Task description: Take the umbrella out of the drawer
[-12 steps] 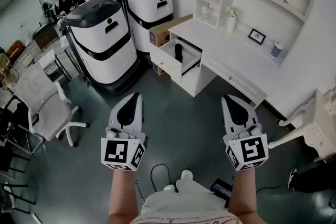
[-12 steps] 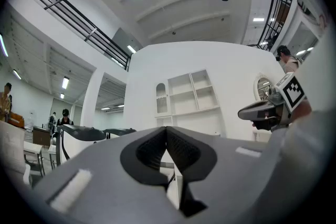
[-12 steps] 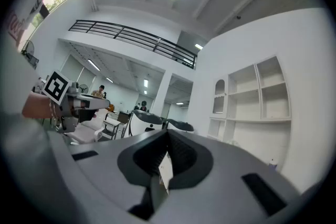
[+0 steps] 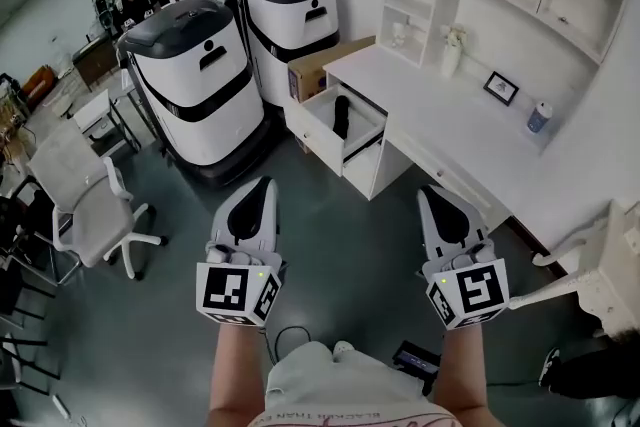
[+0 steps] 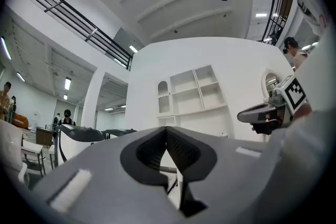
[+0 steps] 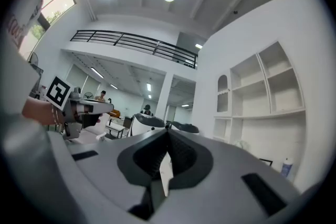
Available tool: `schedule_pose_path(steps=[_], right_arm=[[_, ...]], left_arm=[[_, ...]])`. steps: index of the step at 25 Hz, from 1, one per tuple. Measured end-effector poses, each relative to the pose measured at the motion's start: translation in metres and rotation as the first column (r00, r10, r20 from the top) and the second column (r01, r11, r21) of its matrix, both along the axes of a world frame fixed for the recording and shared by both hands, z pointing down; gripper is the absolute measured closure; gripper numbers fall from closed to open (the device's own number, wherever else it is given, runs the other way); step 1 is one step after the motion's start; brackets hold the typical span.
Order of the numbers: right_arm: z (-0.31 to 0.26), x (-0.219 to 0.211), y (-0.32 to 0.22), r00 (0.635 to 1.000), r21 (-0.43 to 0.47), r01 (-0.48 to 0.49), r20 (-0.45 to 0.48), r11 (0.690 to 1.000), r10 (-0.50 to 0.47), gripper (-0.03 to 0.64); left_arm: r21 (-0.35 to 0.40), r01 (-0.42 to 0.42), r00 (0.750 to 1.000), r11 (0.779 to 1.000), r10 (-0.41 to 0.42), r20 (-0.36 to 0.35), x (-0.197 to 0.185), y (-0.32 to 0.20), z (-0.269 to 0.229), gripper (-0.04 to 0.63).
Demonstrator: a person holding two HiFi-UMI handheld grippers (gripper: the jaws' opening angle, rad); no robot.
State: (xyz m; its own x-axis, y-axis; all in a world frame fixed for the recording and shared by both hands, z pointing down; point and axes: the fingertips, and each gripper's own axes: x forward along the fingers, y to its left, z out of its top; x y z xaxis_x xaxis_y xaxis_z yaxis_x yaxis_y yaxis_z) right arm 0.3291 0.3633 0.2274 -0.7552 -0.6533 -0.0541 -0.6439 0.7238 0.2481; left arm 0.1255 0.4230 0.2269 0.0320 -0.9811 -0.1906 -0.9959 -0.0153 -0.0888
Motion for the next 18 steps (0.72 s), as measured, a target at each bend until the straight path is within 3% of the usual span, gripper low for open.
schedule_pose_path(steps=[9, 18], right_arm=[[0.015, -0.003, -0.035, 0.999, -0.001, 0.010, -0.052, 1.000, -0.010, 0.612], [0.028, -0.039, -0.101, 0.999, -0.018, -0.025, -0.043, 1.000, 0.024, 0.612]], left_arm=[[-0.018, -0.013, 1.000, 1.000, 0.013, 0.000, 0.002, -0.042, 0.009, 0.586], [-0.021, -0.022, 1.000, 1.000, 0.022, -0.009, -0.041, -0.106, 0.020, 0.586]])
